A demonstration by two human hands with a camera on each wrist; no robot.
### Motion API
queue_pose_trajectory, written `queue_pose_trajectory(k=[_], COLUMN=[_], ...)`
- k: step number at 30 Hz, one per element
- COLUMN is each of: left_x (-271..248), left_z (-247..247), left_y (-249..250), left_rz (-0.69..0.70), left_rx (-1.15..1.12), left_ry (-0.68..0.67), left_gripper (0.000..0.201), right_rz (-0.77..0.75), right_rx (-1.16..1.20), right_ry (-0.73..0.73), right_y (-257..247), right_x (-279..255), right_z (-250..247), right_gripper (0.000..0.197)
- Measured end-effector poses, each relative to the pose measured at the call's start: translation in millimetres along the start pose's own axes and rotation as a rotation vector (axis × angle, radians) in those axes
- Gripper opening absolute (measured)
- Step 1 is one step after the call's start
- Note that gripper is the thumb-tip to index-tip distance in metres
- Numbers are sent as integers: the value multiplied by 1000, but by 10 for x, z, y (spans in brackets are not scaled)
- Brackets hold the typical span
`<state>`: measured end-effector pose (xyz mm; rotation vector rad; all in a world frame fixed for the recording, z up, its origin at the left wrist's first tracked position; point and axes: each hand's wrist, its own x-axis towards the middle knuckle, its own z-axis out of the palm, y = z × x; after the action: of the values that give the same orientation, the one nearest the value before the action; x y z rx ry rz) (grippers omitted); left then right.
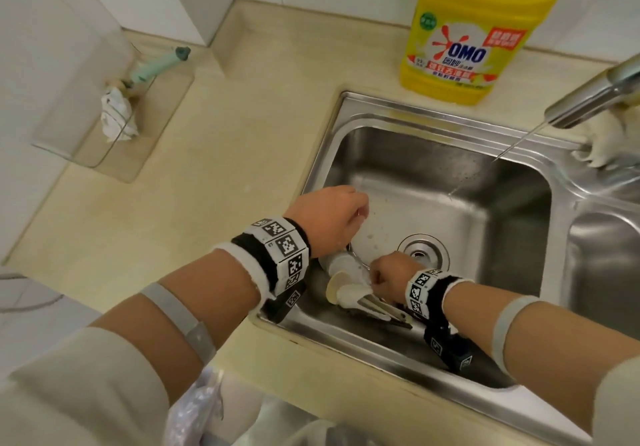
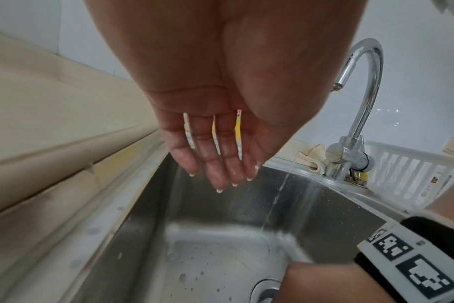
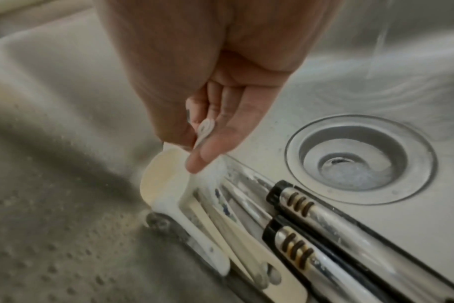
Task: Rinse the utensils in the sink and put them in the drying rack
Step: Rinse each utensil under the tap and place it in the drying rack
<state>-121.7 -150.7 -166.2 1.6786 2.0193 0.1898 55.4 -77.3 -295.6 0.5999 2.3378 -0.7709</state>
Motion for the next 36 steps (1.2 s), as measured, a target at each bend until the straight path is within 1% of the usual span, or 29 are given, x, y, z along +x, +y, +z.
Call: queue_pose_trajectory(k=[3, 5, 7, 10, 11, 14, 15, 16, 19, 21, 24, 26, 28, 31, 36], left_x=[32, 86, 181, 353, 415, 613, 699, 789, 1037, 1179, 1352, 1457, 1541, 1645, 1747], left_z=[-32, -42, -14, 85, 123, 190, 204, 214, 235, 227, 195, 186, 171, 138, 140], left_y=[32, 29, 7, -9, -11, 33, 70, 126, 368, 516, 682, 747, 797, 871, 939], left_rz=[-41, -72, -93, -157, -183, -231, -240, -257, -302, -270, -224, -211, -208, -220, -215], left_rx=[-22, -66, -98, -116, -120, -174, -226, -329, -797, -956, -1022, -1052, -1062, -1102, -1103], left_ry=[-37, -81, -141, -216, -229, -246, -255, -265, -285, -244, -199, -196, -185, -170, -144], left_gripper=[17, 17, 17, 13, 14, 36, 41, 42, 33, 28, 20, 20, 23, 29, 32], right_rz=[-3, 24, 67, 115, 133, 202, 224, 244, 283, 306, 338, 329, 300, 272, 224], right_rx=[90, 172, 322, 505, 558, 788, 852, 903, 992, 999, 1069, 1190, 1360, 1600, 1698], right_ry=[112, 200, 298, 390, 426, 580, 638, 692, 832, 901, 974, 1025, 1061, 1066, 1022], right_y=[14, 18, 57, 140, 173, 327, 393, 455, 651, 764, 876, 912, 922, 911, 904], right_x=[-126, -242, -359, -562, -635, -854, -927, -993, -1132, -1183, -1261, -1298, -1300, -1282, -1282], right_z=[-125, -236, -353, -535, -600, -772, -825, -880, -1031, -1130, -1269, -1339, -1390, -1436, -1475], right_gripper=[11, 8, 5, 8, 8, 12, 12, 11, 10, 13, 10, 9, 8, 10, 24])
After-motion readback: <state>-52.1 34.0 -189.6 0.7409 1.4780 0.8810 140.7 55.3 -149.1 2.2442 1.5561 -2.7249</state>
